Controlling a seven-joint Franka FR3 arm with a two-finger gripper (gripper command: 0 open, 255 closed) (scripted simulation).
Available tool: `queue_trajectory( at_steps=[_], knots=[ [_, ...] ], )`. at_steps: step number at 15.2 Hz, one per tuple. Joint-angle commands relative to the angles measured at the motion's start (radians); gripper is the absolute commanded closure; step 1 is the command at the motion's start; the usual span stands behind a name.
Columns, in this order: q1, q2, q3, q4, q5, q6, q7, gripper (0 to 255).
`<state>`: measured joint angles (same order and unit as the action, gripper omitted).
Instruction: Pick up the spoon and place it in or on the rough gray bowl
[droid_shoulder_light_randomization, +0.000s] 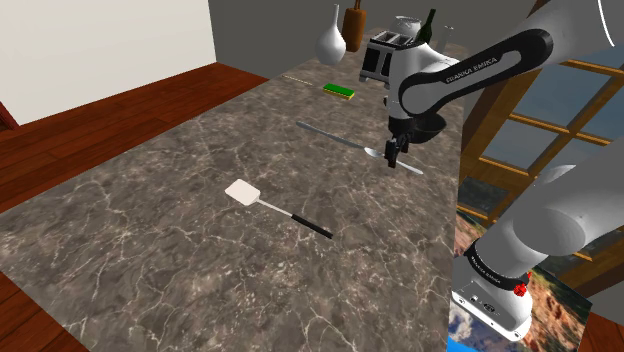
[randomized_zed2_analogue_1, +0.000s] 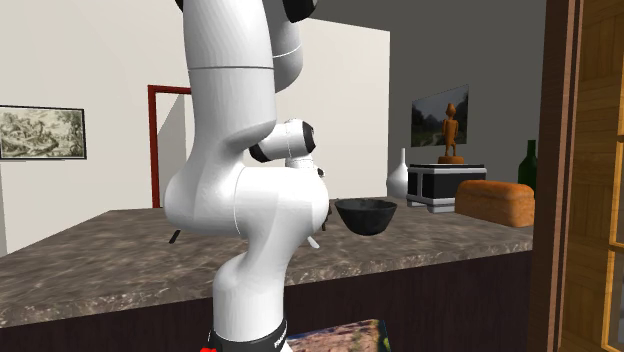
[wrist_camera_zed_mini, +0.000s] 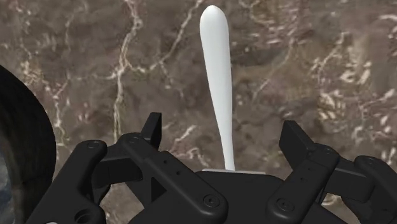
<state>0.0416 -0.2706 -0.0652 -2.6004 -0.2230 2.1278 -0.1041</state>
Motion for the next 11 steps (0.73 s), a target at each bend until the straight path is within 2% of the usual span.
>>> queue_trajectory(
  at_steps=[1,2,11],
  knots=[
    [0.0,0.0,0.0,0.0,0.0,0.0,0.0,0],
    [0.0,0.0,0.0,0.0,0.0,0.0,0.0,255],
    [0.0,0.0,0.0,0.0,0.0,0.0,0.0,255]
  ],
)
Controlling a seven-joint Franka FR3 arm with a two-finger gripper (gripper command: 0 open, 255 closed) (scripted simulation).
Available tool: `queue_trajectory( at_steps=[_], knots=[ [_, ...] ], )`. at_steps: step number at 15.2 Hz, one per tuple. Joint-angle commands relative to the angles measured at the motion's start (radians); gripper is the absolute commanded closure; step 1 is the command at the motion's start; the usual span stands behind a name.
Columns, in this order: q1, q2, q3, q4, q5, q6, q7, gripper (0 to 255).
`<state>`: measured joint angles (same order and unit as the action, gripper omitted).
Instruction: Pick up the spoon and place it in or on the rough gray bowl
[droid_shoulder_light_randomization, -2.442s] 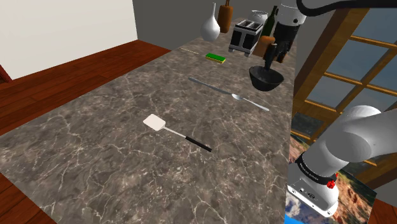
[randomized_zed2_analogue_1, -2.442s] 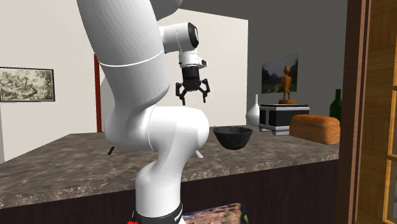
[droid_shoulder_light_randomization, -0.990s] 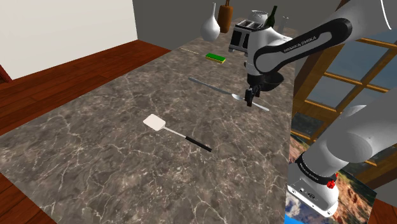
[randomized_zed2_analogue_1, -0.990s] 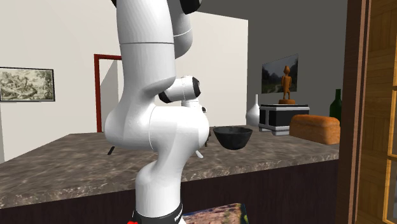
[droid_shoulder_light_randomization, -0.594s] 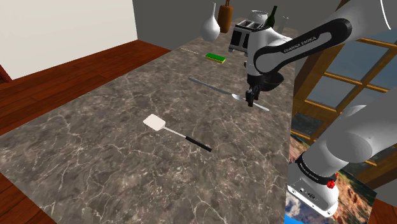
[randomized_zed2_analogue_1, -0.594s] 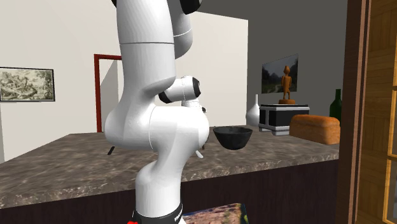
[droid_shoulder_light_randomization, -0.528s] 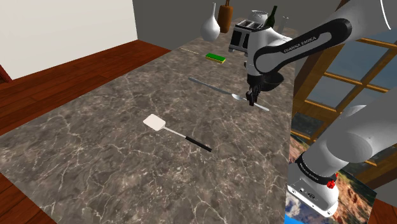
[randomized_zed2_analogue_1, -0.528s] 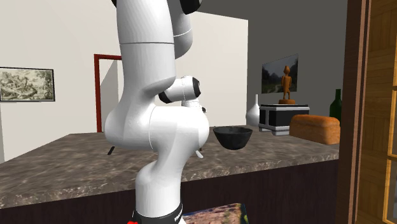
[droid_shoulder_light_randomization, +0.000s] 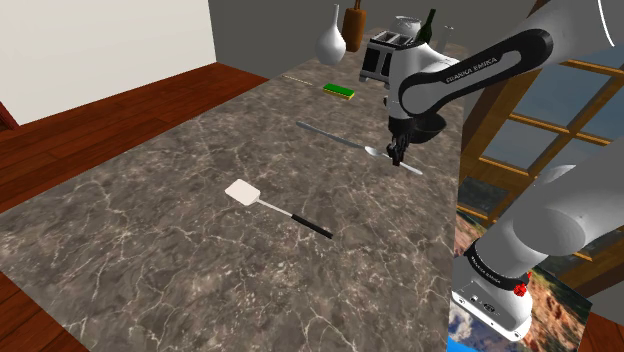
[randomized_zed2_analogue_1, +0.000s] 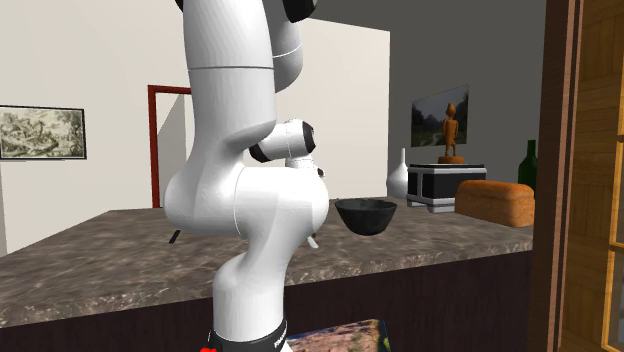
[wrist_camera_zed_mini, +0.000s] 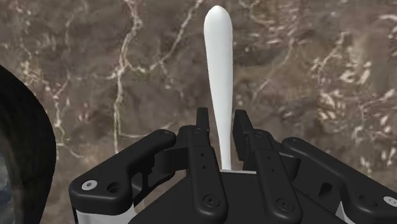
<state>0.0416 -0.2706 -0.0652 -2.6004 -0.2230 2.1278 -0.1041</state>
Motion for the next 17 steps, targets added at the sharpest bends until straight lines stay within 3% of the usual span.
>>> queue_trajectory(
  at_steps=[1,17],
  knots=[
    [0.001,-0.01,0.0,0.006,0.002,-0.015,-0.003,255],
    [0.007,-0.128,0.009,0.13,0.024,-0.256,-0.041,255]
  ],
)
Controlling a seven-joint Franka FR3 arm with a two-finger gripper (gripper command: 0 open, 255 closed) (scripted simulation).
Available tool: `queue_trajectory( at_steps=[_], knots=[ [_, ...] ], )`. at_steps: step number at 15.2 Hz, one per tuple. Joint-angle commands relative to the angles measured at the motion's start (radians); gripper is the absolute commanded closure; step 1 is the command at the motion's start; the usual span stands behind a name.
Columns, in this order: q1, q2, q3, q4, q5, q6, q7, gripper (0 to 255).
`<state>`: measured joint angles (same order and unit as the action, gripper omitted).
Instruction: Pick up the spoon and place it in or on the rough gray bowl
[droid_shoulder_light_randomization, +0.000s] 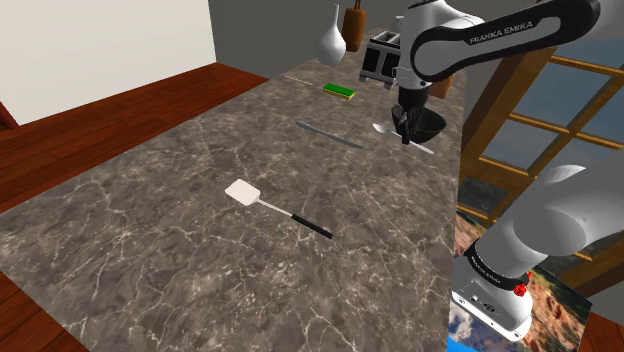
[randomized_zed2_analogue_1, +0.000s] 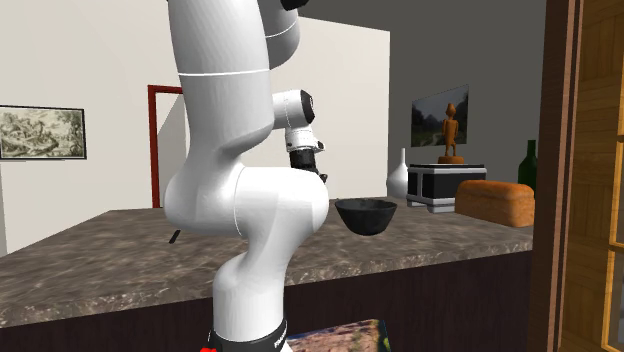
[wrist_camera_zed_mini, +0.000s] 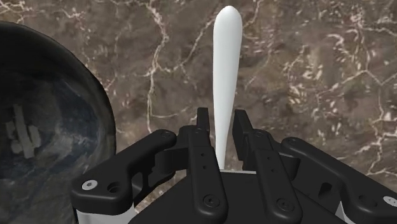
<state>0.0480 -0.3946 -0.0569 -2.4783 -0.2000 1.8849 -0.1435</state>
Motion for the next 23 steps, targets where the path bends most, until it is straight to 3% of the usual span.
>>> queue_trajectory(
  at_steps=[1,16,23],
  knots=[
    [0.001,-0.009,0.001,0.018,0.002,-0.027,-0.003,255],
    [0.003,-0.053,0.01,0.179,0.014,-0.23,-0.033,255],
    [-0.063,0.056,-0.105,0.29,-0.052,-0.2,-0.192,255]
  ],
)
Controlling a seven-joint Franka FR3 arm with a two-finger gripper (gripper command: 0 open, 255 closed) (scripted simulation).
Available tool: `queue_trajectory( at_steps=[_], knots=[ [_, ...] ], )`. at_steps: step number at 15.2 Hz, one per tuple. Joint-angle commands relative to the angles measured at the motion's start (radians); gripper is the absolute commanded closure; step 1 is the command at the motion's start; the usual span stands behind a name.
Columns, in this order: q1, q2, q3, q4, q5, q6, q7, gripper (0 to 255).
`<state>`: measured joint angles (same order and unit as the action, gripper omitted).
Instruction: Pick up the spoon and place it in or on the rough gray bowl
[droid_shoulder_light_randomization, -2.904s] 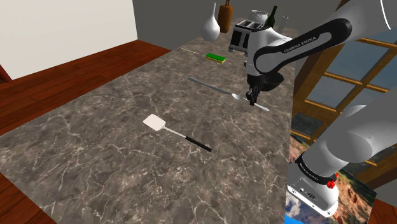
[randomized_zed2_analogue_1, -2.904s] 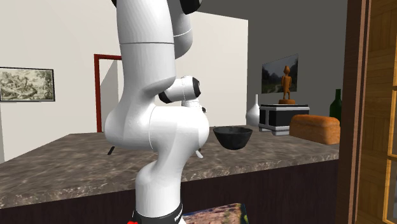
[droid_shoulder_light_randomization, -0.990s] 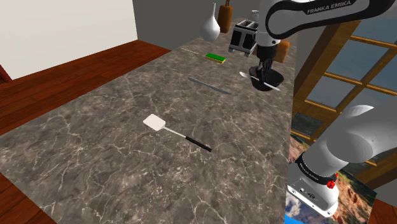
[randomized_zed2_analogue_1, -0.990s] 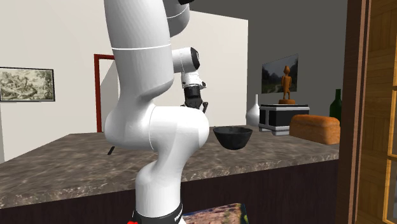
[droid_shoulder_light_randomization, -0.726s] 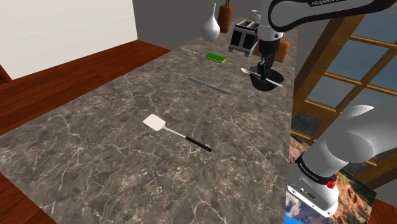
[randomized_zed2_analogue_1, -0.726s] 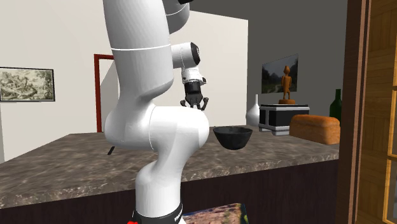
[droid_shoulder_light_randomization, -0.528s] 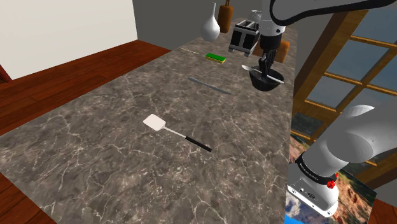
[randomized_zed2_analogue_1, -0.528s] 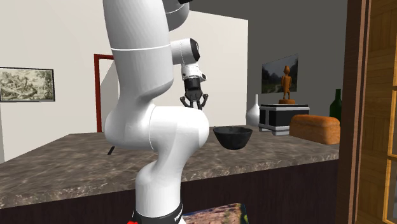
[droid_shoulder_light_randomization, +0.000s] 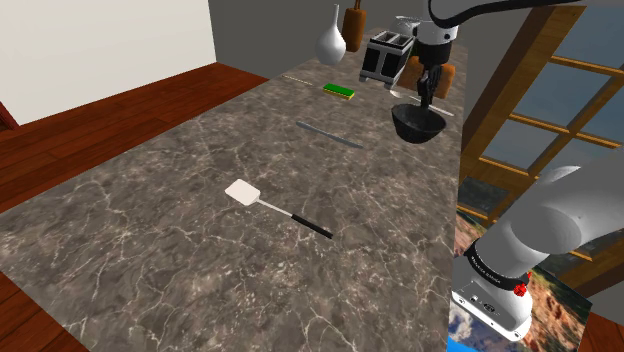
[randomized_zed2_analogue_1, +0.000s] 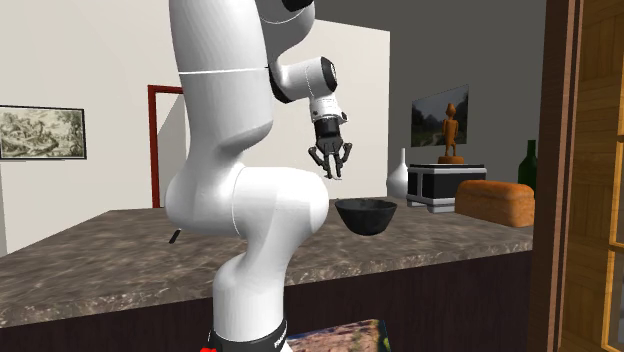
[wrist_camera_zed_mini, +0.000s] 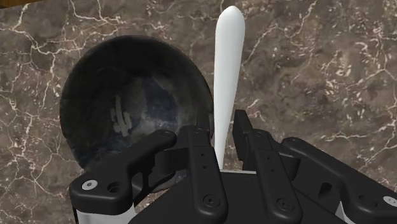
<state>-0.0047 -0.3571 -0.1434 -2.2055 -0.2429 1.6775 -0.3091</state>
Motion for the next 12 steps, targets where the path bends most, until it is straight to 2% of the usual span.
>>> queue_trajectory(
  at_steps=[1,7,12],
  knots=[
    [-0.019,0.038,-0.034,0.037,-0.015,0.011,-0.049,255],
    [-0.069,0.177,-0.127,0.187,-0.03,0.033,-0.194,255],
    [-0.071,0.185,-0.131,0.129,-0.032,0.099,-0.182,255]
  ],
)
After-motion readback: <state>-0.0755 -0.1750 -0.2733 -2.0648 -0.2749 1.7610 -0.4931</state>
